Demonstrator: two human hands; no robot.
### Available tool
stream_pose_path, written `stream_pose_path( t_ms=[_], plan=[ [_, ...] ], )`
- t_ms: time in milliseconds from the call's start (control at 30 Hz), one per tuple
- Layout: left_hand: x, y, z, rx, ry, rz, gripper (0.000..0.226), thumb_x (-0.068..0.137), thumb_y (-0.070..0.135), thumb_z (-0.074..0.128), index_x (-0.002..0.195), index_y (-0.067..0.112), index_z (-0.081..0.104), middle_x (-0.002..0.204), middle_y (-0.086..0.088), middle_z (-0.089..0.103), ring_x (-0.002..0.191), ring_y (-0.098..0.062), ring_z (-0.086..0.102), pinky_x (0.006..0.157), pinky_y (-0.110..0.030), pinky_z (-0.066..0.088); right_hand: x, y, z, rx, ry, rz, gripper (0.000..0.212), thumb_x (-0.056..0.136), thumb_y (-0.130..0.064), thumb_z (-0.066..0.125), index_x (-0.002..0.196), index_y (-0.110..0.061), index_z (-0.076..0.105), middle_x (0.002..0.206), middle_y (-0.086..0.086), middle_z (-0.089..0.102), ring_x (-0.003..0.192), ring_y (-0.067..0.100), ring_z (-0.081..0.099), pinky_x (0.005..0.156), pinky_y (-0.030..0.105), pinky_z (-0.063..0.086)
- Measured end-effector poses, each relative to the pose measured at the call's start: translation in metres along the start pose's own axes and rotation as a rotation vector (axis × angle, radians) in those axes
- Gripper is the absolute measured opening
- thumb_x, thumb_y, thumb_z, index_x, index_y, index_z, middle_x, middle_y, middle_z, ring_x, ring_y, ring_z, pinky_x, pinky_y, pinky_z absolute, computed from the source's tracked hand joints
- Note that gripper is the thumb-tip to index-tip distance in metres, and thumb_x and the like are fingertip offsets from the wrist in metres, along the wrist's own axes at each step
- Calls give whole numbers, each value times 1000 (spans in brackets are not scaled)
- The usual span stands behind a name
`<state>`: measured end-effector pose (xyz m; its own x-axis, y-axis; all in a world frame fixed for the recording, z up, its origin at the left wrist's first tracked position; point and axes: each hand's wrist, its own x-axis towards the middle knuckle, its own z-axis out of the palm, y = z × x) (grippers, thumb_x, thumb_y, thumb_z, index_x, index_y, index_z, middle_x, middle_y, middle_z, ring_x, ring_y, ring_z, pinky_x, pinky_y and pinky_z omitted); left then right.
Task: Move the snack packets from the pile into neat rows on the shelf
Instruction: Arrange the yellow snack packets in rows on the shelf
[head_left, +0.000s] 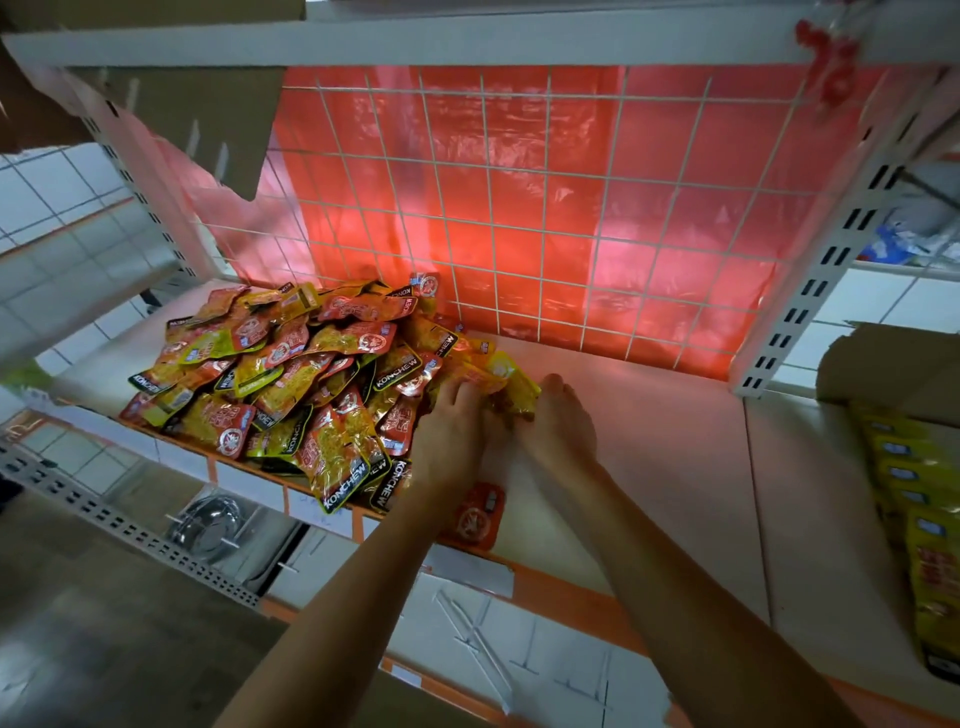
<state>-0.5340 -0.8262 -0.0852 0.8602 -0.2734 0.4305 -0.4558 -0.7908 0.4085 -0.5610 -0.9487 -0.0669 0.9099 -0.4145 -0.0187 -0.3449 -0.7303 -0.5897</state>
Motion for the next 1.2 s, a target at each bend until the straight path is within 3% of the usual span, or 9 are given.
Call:
stream_pose_path(
  t_ms=[133,267,367,467,567,667,800,900,1200],
  plan=[
    [-4,30,11,-179,157,76,25,94,22,49,89,0,61,91,-17,63,66,-36,59,51,-32,36,-11,21,-23,207,37,118,40,88,-38,59,112,-8,46,109,19,63,102,41,59,79,40,46],
    [-4,58,15,-401,114,-136,42,92,42,49,73,7,64,68,-5,62,63,-20,57,55,-27,30,-22,51,-47,356,118,208,28,88,-26,56,111,-10,50,106,15,64,100,36,59,76,35,44],
    [-7,84,20,-585,74,-338,12,81,18,72,89,10,68,87,3,66,79,-15,62,63,-13,41,-32,72,-64,449,183,242,25,88,-22,57,109,-9,53,103,11,65,97,32,60,76,35,46],
    [-15,112,28,-739,80,-392,38,74,3,77,107,3,59,108,-6,57,83,-2,58,62,-4,43,-43,93,-80,492,228,263,24,89,-23,59,109,-10,55,98,6,63,89,26,59,71,32,44],
    [-24,137,36,-903,-38,-478,70,78,3,76,137,12,40,119,-3,51,77,9,58,62,-12,49,-52,114,-98,511,262,274,25,88,-24,62,109,-12,56,96,3,61,82,16,53,65,24,35],
    [-31,161,42,-1091,-184,-547,82,81,-4,69,147,19,26,115,-7,57,89,-12,63,73,-34,56,-60,134,-114,537,292,274,29,87,-24,64,113,-14,58,95,-3,59,83,12,55,64,22,39],
    [-36,191,50,-1143,-262,-529,62,77,-12,61,132,14,51,103,-10,66,91,-25,64,73,-39,56,-70,163,-134,561,370,253,7,81,-34,61,86,-29,61,82,-8,66,75,10,63,65,27,56],
    [-40,212,54,-1222,-303,-492,46,72,-17,56,108,9,68,93,-12,72,83,-28,68,70,-38,58,-80,178,-148,628,377,280,8,88,-24,56,81,-21,60,76,-1,62,72,16,59,64,33,48],
    [-53,257,66,-1521,-380,-675,23,85,-8,57,92,12,67,72,-4,69,55,-16,63,44,-21,47,-112,235,-198,632,392,342,6,77,-20,63,81,-17,66,76,8,66,70,20,60,68,39,51]
  ],
)
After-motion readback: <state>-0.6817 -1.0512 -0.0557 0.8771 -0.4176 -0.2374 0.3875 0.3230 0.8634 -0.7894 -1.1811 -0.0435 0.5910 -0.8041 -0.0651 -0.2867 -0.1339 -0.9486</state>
